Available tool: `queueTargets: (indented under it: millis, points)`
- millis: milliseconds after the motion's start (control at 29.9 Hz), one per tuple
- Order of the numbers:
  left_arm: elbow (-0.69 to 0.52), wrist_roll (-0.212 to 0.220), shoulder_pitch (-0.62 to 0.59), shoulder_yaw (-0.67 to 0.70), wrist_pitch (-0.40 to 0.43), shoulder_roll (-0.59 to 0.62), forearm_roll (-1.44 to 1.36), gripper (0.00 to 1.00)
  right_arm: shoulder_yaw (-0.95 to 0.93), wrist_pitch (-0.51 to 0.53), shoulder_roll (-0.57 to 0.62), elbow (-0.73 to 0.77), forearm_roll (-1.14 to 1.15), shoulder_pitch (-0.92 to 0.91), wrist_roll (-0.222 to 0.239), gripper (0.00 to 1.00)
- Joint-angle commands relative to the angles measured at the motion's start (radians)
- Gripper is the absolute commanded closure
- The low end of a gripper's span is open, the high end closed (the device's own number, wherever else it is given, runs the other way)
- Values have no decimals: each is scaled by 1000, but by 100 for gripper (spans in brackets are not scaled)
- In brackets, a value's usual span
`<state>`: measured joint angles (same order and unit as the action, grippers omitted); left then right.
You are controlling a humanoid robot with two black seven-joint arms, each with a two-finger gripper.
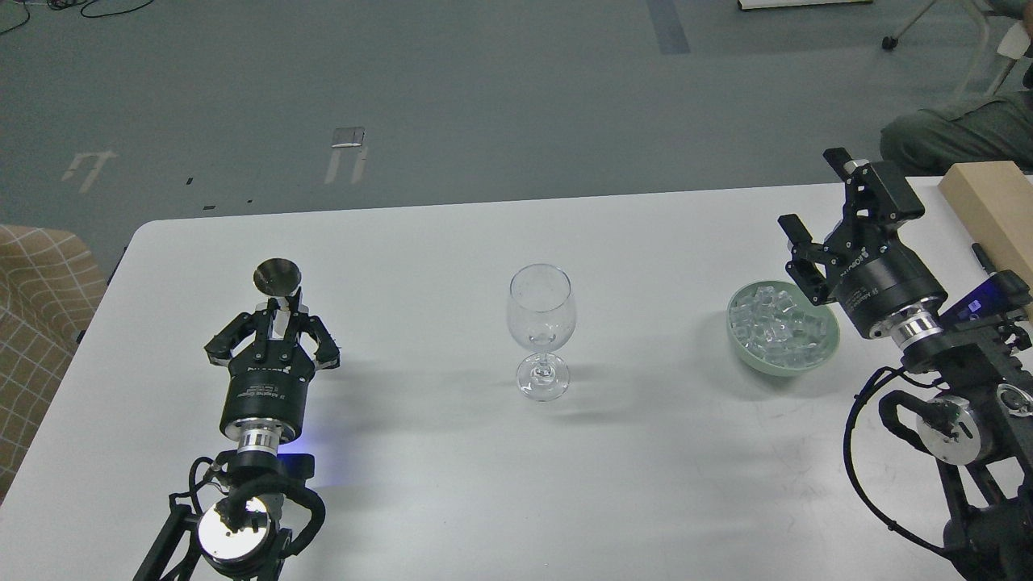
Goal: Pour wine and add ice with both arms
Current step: 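Lift the jigger with the left gripper and carry it toward the wine glass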
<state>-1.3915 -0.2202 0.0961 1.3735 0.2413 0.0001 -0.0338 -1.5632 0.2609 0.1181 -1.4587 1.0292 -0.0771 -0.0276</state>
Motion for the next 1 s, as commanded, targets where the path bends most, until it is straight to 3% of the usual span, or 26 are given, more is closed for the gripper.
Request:
queueTargets:
  millis: [0, 802, 969]
  points:
    - [-20, 28, -1, -17, -2, 0, 0, 90, 0, 0, -2, -2, -1, 0, 0, 0]
    - [-55, 50, -49, -148, -42, 0, -87, 91, -1, 1, -6, 8, 0, 5, 0, 0]
    - [-55, 78, -45, -155, -42, 0, -101, 91, -1, 3, -8, 12, -1, 5, 0, 0]
